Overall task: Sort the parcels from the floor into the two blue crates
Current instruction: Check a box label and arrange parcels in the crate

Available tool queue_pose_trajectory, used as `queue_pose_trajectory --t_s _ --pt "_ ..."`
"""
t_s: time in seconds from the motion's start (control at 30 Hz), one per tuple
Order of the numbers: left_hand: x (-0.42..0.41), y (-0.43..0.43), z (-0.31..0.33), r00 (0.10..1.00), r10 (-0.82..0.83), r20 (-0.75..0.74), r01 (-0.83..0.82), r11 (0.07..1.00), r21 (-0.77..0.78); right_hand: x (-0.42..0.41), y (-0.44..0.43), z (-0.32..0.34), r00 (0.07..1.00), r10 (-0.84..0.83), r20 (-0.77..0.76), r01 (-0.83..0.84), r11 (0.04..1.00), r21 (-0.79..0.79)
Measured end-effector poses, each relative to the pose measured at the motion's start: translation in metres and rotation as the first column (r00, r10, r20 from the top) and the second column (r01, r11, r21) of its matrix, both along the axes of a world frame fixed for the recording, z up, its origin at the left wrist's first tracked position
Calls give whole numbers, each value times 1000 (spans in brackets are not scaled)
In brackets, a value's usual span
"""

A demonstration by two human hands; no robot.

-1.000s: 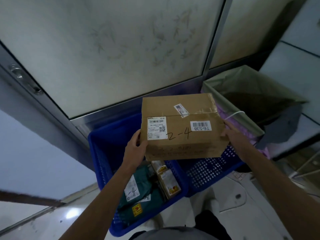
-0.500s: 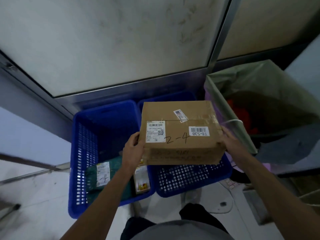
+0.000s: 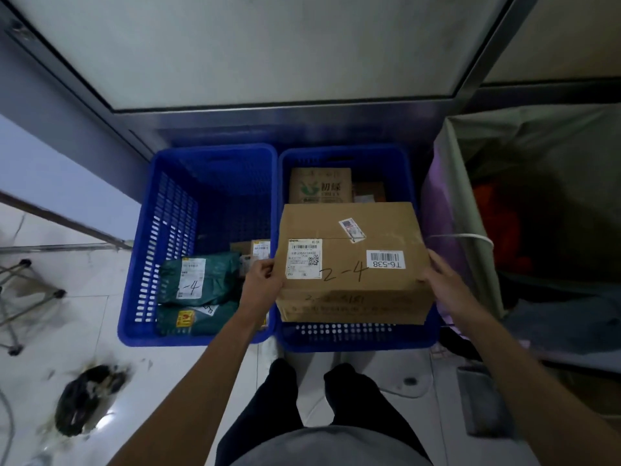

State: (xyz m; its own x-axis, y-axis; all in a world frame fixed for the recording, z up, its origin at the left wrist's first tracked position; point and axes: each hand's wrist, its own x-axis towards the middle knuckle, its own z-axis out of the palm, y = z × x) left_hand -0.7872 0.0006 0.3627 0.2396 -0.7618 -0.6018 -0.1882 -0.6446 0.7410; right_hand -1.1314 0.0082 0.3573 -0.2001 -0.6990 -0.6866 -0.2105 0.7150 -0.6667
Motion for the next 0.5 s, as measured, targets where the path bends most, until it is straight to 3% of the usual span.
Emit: queue_pose_trajectory --t_s 0.23,0.37,0.5 --pt "-18 22 -38 986 -143 88 131 984 123 -3 23 -51 999 -34 -31 35 999 30" --pt "-26 33 -58 888 -377 264 307 913 270 -2 33 -74 997 -52 -59 57 995 78" --pt "-29 30 -80 815 -477 329 357 861 363 9 31 -87 997 -72 -34 75 993 95"
